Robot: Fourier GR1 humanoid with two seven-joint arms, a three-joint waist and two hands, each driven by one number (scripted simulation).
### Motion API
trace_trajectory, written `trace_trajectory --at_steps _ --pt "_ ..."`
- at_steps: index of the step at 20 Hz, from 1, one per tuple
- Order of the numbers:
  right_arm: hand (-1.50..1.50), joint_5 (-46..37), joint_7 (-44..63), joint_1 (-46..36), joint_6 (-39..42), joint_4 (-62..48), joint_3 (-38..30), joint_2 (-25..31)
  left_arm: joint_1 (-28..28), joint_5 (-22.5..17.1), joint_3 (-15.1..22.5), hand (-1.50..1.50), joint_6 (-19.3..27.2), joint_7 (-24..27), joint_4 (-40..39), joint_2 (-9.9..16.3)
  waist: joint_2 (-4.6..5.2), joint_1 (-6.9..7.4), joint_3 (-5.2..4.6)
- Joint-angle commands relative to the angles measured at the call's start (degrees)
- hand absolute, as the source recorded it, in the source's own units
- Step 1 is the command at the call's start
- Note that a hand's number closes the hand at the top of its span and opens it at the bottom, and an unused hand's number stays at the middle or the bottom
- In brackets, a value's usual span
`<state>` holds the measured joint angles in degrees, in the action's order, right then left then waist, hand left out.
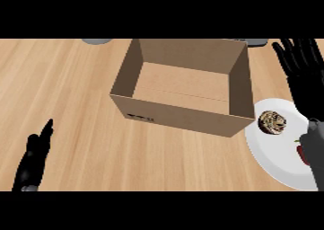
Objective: Pick the bell pepper from the plate and place it in the cardboard box
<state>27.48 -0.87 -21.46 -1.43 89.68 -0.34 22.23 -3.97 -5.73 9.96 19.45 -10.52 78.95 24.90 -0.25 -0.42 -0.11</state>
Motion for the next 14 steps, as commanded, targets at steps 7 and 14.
trace_trajectory --at_steps 7,14 --pt "-1.5 -17.66 -4.91 3.86 5.16 -0.52 -2.61 18.66 -15.81 3.1 -4.49 0.0 1.56 -0.42 14.59 9.09 -1.67 -6.65 -1.74" --pt "-1.5 -13.83 -25.76 15.81 0.51 -6.25 -11.49 8.4 -2.84 0.59 -1.31 0.0 -1.55 2.93 17.07 3.25 0.48 -3.72 0.29"
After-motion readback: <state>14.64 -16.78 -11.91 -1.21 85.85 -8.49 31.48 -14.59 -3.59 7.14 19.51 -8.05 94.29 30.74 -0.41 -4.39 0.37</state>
